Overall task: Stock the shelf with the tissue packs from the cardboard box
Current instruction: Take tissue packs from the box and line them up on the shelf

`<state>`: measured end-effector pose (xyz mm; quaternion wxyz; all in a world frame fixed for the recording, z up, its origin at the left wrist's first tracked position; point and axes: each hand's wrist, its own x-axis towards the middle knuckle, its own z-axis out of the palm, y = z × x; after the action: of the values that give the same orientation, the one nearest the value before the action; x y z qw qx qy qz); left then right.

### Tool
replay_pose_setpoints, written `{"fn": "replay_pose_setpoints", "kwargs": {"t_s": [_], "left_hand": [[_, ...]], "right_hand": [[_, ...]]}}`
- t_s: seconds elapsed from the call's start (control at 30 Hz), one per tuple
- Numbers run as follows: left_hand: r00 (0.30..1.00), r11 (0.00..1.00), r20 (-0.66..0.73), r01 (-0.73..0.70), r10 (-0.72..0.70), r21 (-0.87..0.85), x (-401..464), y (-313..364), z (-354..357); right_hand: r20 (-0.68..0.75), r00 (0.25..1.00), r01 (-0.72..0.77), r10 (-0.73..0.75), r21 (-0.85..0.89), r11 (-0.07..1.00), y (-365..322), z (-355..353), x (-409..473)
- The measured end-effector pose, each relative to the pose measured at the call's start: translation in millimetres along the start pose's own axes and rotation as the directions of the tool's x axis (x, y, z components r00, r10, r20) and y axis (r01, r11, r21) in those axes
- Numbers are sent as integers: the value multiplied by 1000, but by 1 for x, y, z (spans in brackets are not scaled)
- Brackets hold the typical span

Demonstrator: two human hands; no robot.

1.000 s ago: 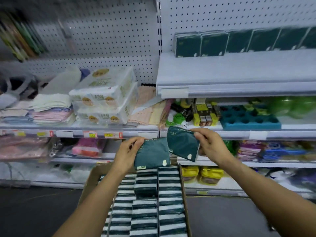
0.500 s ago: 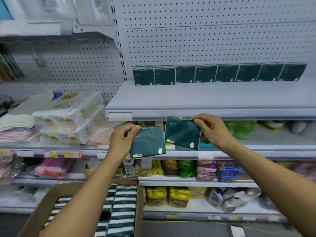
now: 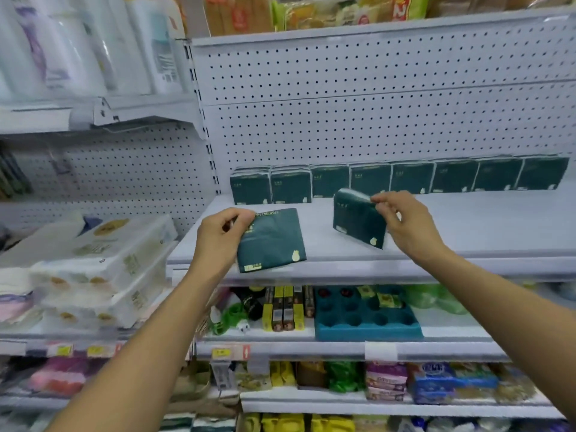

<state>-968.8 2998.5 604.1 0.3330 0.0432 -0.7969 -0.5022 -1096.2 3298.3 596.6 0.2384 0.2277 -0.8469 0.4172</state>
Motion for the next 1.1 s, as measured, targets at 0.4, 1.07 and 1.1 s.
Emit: {"fn": "replay_pose_setpoints", "kwargs": {"t_s": [0.4, 1.07, 1.1], "left_hand": [[992, 997, 103, 77, -74, -30, 127, -51, 48], [981, 993, 157, 118, -113, -25, 181, -66, 90], [981, 993, 160, 113, -108, -23, 181, -64, 93]], "right_hand": [[103, 995, 48, -16, -315, 948, 55, 74, 104], [192, 946, 325, -262, -565, 758, 99, 113, 186], [177, 946, 323, -270, -565, 760, 98, 112, 185]]}}
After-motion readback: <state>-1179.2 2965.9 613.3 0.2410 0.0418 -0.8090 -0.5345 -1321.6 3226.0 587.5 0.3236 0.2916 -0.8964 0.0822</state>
